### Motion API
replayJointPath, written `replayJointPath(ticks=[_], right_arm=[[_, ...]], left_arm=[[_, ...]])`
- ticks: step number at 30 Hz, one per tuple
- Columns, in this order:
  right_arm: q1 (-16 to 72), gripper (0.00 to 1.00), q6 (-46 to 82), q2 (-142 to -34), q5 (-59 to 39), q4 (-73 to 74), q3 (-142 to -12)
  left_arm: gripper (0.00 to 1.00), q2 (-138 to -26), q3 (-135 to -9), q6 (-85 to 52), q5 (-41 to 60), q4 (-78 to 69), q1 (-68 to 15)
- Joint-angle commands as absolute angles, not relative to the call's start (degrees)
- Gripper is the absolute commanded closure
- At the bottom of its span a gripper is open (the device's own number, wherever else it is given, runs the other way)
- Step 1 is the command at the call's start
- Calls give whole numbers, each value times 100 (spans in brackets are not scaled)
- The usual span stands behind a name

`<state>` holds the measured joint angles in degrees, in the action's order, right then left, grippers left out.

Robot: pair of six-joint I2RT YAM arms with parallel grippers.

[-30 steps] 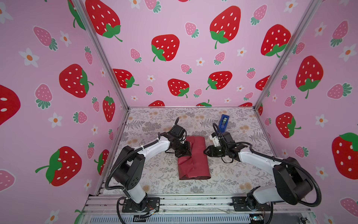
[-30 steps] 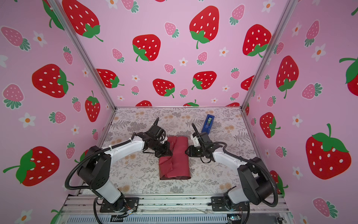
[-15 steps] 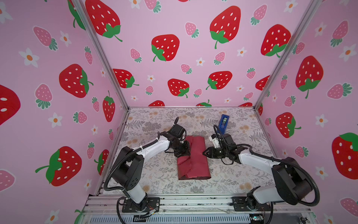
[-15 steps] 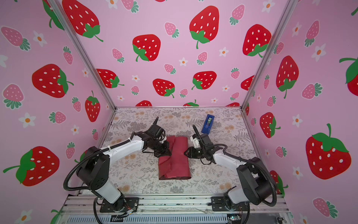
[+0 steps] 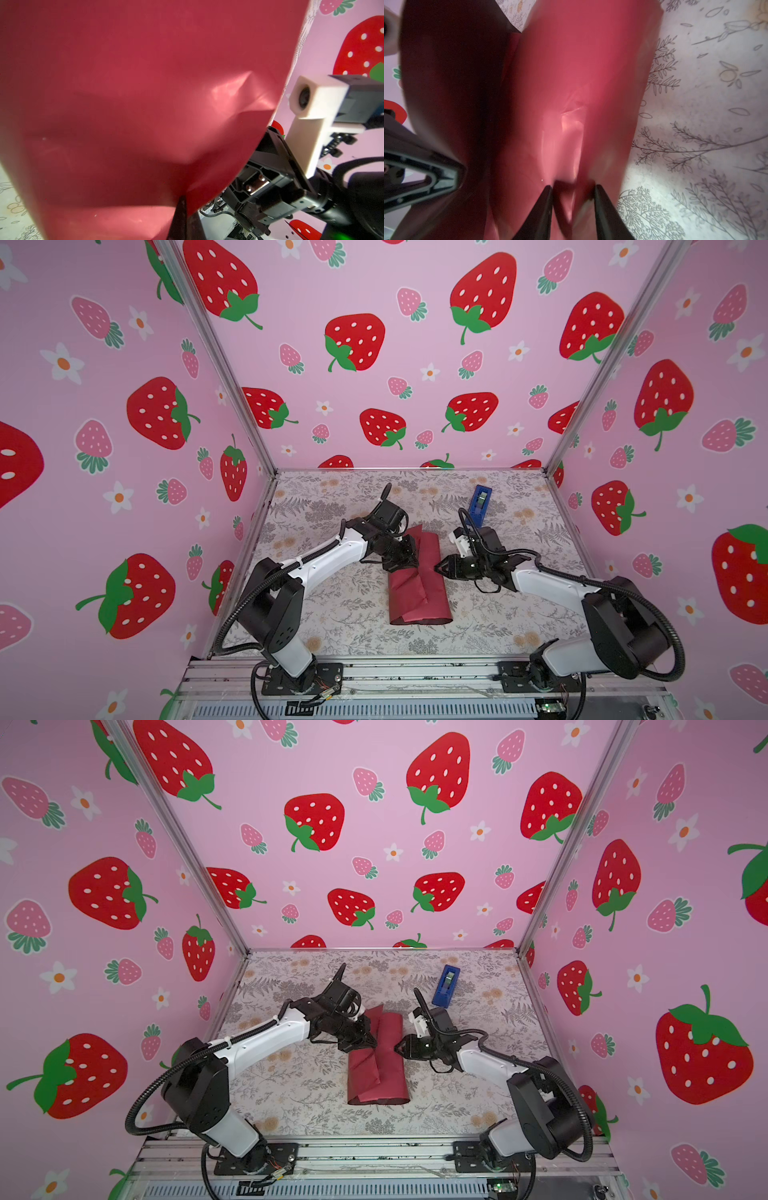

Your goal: Wrap the gift box in paper

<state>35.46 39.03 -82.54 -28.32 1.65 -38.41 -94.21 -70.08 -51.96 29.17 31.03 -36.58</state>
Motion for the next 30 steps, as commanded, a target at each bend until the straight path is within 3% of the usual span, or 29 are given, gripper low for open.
replayJointPath(ticks=[1, 30], right_arm=[[3585, 65, 3946, -8413, -2765, -97, -3651], [3876, 65, 4208, -8513, -2592, -61, -3680]], left_arm=[[99, -9507, -7302, -5390, 2947, 3088, -3765], [99, -10380, -8033, -5334, 3049, 3099, -4104]])
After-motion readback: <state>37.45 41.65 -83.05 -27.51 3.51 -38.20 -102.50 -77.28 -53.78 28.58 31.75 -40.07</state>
